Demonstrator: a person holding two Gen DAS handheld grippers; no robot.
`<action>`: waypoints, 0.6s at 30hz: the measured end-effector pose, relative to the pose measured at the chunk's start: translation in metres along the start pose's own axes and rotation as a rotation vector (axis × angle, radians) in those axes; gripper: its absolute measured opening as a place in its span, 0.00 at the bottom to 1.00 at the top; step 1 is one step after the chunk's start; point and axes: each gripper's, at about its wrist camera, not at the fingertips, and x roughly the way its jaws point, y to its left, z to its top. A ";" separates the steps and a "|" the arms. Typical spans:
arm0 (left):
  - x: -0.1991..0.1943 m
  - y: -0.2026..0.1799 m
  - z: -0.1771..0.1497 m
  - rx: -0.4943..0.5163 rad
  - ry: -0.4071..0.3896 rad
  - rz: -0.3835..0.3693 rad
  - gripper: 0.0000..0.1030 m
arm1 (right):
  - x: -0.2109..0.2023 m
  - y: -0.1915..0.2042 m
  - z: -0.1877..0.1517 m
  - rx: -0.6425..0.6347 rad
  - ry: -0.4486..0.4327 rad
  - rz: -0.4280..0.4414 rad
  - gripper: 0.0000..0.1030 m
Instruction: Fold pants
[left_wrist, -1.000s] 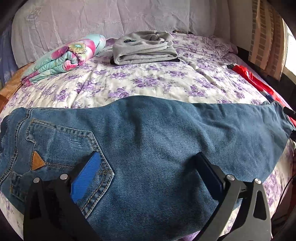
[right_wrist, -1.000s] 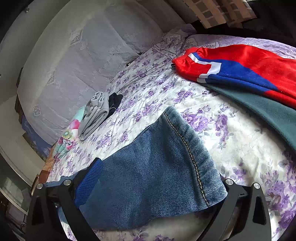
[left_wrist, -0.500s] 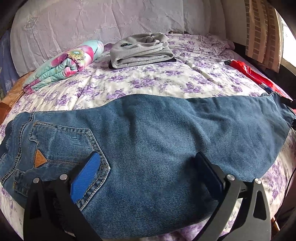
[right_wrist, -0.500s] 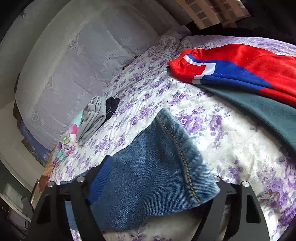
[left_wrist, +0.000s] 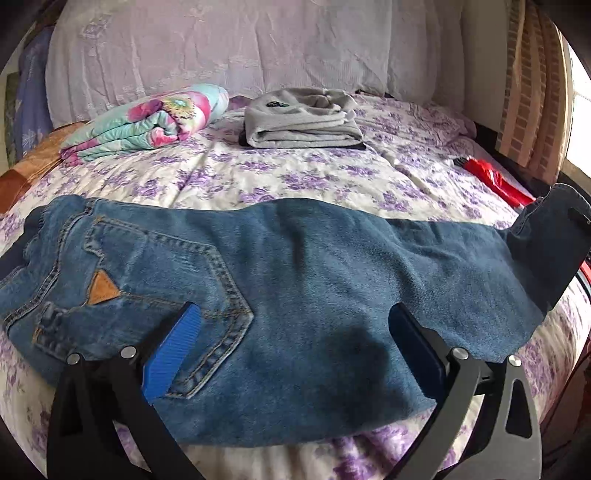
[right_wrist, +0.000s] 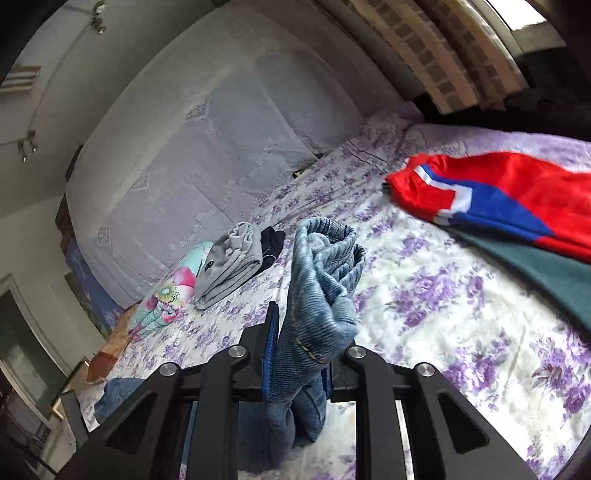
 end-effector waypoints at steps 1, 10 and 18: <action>-0.008 0.007 -0.002 -0.017 -0.024 0.016 0.96 | -0.001 0.012 0.001 -0.033 -0.007 0.002 0.20; -0.055 0.085 -0.004 -0.156 -0.150 0.241 0.95 | 0.035 0.160 -0.046 -0.413 0.069 0.131 0.18; -0.025 0.059 -0.039 0.086 -0.186 0.426 0.95 | 0.070 0.222 -0.124 -0.624 0.298 0.189 0.48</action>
